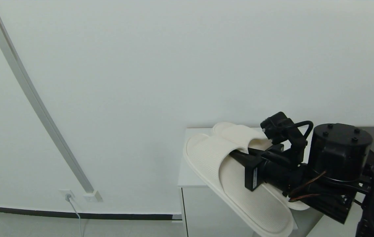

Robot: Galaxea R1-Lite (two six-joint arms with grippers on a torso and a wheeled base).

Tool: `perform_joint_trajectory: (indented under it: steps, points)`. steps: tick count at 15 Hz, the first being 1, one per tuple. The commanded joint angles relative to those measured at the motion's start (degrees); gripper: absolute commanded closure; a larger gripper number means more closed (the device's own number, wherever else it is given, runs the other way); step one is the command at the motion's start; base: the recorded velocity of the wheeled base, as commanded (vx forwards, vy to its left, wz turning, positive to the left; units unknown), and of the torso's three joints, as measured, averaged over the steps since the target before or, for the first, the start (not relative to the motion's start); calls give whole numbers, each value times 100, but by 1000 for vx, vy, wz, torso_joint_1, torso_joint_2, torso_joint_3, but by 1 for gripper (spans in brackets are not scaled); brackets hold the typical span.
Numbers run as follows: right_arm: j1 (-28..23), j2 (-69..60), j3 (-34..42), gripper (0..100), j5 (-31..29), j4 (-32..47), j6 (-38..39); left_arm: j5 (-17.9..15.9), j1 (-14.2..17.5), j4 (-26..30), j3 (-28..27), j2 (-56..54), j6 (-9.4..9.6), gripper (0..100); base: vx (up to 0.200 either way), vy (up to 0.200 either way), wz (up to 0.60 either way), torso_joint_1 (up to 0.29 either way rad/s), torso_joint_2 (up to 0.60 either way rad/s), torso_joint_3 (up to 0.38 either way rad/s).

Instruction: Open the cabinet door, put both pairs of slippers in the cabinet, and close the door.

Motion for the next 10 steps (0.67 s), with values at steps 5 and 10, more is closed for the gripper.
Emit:
perform_joint_trajectory:
  steps: [5,10]
  points:
    - [31,-106,286,100,19,-315,-279,-2,9,-1,0,5,-10,100,0,0,0,0,0,0]
    - [31,-97,278,100,10,-315,-279,-2,0,-1,0,5,-19,100,-200,0,0,2,1,1]
